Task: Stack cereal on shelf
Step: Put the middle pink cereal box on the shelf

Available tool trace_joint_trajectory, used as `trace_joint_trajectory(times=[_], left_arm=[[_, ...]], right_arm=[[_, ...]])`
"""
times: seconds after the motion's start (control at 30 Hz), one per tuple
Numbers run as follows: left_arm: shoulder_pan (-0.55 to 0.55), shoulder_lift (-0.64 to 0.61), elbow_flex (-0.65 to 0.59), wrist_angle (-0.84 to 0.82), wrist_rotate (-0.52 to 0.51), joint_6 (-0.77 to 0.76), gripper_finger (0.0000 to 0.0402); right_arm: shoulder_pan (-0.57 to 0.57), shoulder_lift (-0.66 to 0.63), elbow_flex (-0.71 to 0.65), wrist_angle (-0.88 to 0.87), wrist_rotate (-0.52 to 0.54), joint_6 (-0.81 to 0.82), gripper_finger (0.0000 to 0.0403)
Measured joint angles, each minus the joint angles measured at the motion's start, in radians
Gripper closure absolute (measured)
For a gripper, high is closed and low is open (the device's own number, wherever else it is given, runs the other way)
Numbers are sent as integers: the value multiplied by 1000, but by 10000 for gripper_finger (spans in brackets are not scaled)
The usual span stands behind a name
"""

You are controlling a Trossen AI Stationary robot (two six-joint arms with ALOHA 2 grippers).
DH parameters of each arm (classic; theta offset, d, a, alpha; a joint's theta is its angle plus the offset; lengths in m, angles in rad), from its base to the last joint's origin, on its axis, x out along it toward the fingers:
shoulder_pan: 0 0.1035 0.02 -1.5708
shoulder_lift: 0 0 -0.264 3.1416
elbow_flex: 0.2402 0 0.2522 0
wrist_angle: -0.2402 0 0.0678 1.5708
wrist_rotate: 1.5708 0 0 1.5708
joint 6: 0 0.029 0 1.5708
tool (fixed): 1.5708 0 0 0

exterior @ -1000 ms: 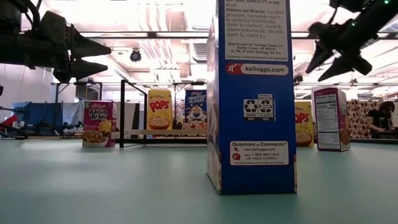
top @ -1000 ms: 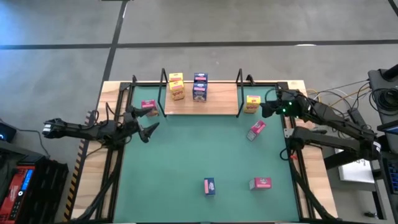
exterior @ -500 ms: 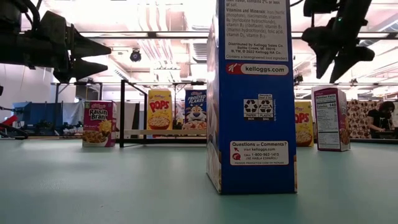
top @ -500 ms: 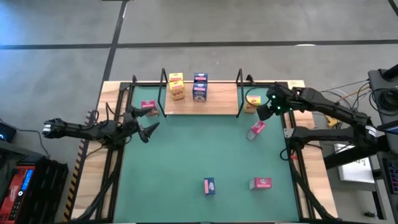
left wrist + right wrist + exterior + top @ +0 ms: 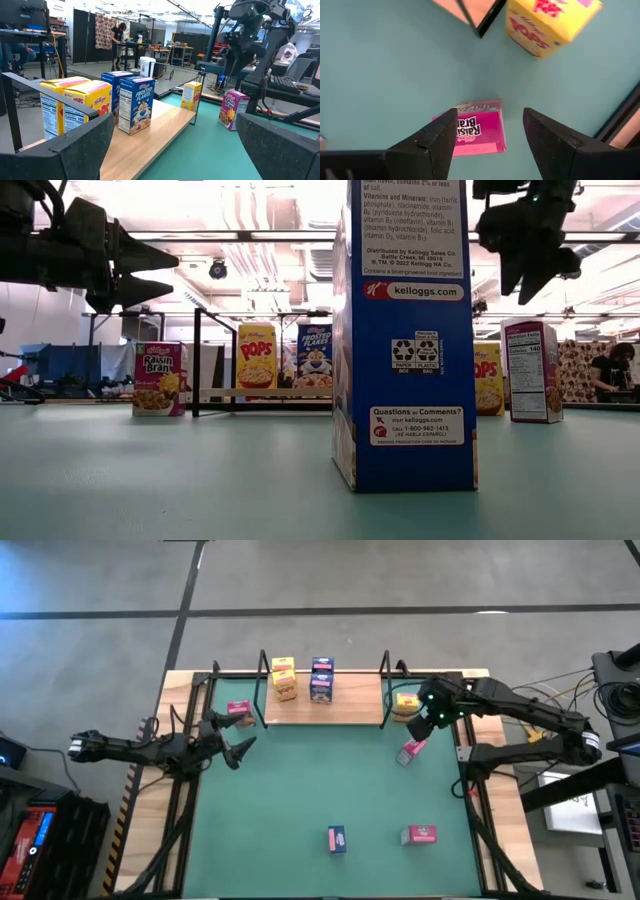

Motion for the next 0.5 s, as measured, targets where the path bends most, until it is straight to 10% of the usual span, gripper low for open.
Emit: trace_joint_trajectory(times=[0.5], left_arm=[[0,0,0,0,0,0,2]], right_arm=[[33,81,-4,-2,-129,-23,188]])
